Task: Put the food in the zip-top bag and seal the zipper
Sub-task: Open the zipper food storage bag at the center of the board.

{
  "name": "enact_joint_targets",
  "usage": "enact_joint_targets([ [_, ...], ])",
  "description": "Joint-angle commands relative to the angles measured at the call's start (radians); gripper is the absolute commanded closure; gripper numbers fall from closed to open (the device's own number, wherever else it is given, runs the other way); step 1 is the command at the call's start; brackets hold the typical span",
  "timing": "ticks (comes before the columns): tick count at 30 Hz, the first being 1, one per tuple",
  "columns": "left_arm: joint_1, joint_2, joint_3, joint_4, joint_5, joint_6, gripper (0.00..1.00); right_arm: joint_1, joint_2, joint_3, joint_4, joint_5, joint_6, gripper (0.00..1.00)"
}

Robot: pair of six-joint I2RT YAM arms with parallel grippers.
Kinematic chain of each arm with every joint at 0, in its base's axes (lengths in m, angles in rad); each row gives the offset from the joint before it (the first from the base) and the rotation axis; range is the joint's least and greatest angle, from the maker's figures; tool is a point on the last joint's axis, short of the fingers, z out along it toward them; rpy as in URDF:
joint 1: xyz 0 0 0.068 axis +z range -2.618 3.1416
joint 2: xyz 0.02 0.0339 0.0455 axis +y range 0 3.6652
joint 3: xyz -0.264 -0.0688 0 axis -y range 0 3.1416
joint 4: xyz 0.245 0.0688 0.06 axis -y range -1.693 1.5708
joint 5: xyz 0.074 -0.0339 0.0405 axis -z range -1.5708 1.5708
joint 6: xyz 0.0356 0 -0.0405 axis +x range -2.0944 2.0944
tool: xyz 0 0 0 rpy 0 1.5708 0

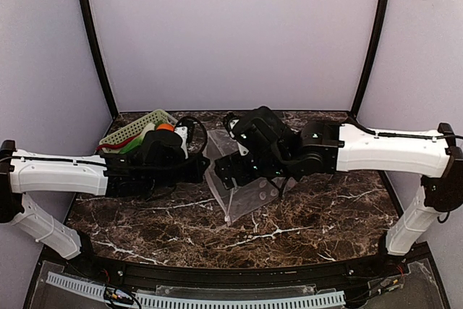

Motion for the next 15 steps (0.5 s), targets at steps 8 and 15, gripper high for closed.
enact_joint_targets([
  [8, -0.003, -0.056, -0.011, 0.057, 0.056, -0.032, 0.99, 0.039, 0.174, 0.16, -0.124, 0.324, 0.175, 0.02],
  [15, -0.005, -0.073, -0.02, 0.065, 0.058, -0.036, 0.99, 0.029, 0.26, 0.2, -0.188, 0.432, 0.228, 0.01],
])
